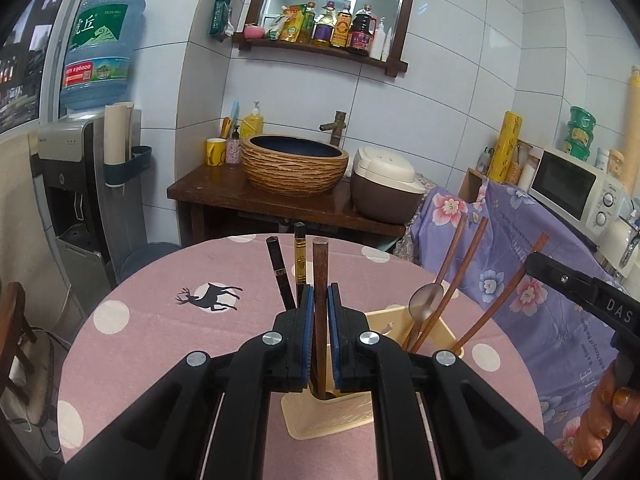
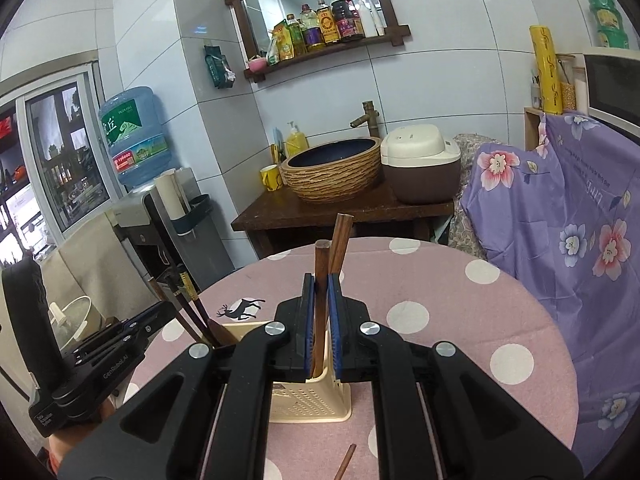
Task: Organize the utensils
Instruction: 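Carry both brown chopsticks to the holder and release them inside, then lower right tool onto the metal spoon and close, lift it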
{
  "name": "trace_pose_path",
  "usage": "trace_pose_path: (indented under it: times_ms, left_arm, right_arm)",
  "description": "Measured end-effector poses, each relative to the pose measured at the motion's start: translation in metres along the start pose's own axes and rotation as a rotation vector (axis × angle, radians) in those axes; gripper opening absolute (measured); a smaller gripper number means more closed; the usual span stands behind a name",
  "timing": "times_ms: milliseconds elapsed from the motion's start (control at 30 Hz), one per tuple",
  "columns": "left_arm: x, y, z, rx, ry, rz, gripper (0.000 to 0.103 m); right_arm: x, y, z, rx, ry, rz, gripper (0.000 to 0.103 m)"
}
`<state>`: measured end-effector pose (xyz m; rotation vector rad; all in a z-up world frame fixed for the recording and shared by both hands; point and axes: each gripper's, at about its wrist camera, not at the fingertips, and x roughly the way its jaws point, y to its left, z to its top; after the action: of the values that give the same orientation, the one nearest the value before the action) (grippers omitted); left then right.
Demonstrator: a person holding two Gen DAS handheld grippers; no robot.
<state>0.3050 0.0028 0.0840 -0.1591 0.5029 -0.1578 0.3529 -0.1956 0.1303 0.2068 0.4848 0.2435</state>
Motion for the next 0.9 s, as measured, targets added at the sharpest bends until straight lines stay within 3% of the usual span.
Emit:
trace_pose_path:
  times_ms: [33, 67, 100, 133, 200, 300, 400, 600, 733, 900]
  left_arm:
    - [-0.001, 0.0, -0.001, 0.002, 0.004, -0.007, 0.023]
    - [-0.003, 0.001, -0.003, -0.004, 0.005, -0.016, 0.047]
    - [-0.005, 0.002, -0.006, -0.015, 0.001, -0.022, 0.057]
    - [-0.01, 0.003, -0.009, -0.027, -0.01, -0.031, 0.061]
    - [-0.017, 0.003, -0.015, -0.022, -0.012, -0.039, 0.061]
    - [-0.03, 0.003, -0.029, -0.013, -0.015, -0.055, 0.062]
    - [-0.043, 0.009, -0.048, -0.023, -0.022, -0.063, 0.069]
    - [-0.053, 0.03, -0.102, 0.014, 0.054, 0.034, 0.08]
    - [-0.052, 0.06, -0.136, -0.049, 0.161, 0.059, 0.082]
    - [-0.065, 0.08, -0.16, -0.102, 0.188, 0.093, 0.083]
  right_arm:
    - [-0.001, 0.001, 0.0, -0.01, -0.005, -0.01, 0.01]
    - [-0.003, 0.003, -0.002, -0.022, -0.015, -0.017, 0.012]
    - [-0.007, 0.004, -0.003, -0.031, -0.027, -0.021, 0.022]
    - [-0.01, 0.004, -0.006, -0.042, -0.037, -0.023, 0.04]
    - [-0.017, 0.006, -0.012, -0.071, -0.067, -0.043, 0.052]
    - [-0.028, 0.009, -0.023, -0.119, -0.095, -0.066, 0.052]
    - [-0.037, 0.014, -0.042, -0.166, -0.087, -0.06, 0.055]
    - [-0.033, 0.031, -0.114, -0.251, 0.104, 0.022, 0.061]
    - [-0.016, 0.048, -0.18, -0.333, 0.243, 0.046, 0.061]
    - [0.004, 0.065, -0.23, -0.359, 0.381, 0.083, 0.061]
